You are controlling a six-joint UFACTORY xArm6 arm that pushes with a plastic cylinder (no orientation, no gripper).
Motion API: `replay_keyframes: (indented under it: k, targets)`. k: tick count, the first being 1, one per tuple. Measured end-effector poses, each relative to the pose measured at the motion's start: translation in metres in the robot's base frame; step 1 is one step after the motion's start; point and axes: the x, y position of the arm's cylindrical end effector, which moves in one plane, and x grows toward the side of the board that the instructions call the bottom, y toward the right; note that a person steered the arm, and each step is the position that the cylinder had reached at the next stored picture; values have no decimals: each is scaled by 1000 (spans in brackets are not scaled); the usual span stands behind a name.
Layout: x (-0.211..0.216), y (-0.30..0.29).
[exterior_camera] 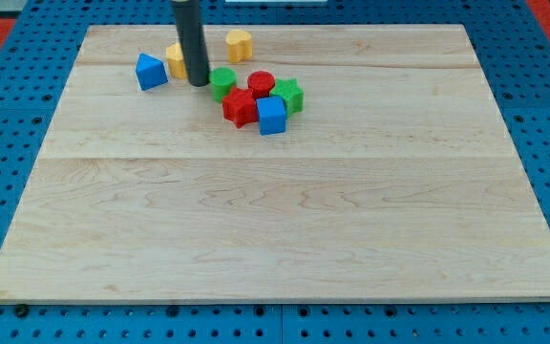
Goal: Push the blue triangle and yellow hexagon right a bit
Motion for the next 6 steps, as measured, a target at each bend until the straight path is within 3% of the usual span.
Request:
replay_keyframes:
  k: [1,3,4,5,6]
  targets:
    - [0,-6]
    - [22,-160]
    - [-23,-152]
    - [-26,-74]
    - [-26,-32]
